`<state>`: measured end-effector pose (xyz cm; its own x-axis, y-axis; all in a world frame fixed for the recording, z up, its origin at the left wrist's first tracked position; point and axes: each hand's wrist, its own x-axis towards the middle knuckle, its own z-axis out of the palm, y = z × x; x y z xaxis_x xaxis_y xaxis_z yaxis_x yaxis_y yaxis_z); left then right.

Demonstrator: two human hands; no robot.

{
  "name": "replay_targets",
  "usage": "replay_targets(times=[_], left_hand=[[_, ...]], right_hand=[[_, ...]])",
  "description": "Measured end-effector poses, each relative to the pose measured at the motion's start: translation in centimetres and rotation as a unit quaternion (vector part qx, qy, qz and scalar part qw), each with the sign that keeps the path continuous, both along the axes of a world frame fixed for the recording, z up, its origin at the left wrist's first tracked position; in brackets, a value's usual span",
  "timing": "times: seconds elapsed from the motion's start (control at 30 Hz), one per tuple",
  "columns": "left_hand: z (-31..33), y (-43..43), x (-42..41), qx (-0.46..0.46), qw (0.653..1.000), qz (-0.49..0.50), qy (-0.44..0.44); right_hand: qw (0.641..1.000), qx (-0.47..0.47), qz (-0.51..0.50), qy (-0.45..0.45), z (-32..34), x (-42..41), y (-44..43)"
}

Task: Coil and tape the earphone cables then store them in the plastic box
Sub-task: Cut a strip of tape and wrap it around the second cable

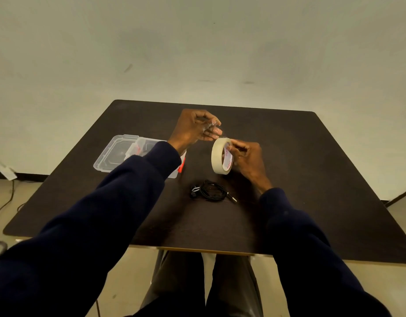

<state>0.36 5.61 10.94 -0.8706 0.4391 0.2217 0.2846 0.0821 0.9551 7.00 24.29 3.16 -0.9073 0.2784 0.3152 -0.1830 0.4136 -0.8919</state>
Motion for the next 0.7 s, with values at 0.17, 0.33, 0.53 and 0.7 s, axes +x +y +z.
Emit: replay_targets(times=[0.17,0.33,0.53,0.7], left_hand=[[-0.7,0.4,0.5,0.02,1.0,0.014,-0.012],[-0.2,0.7,0.7,0.028,1.0,0.013,0.001],[0.0,0.7,0.9,0.04,0.999,-0.001,-0.003],[-0.3,0.5,0.9,0.053,0.998,-0.013,-0.006]], right_hand=[[1.0,0.022,0.011,-0.01,0.0,0.1,0.1],[0.997,0.037,0.059,-0.041,0.8,0.3,0.6],[0.988,0.0,0.146,-0.059,2.0,0.5,1.3],[0.969,-0.095,0.193,-0.119,2.6,0.5,1.4]])
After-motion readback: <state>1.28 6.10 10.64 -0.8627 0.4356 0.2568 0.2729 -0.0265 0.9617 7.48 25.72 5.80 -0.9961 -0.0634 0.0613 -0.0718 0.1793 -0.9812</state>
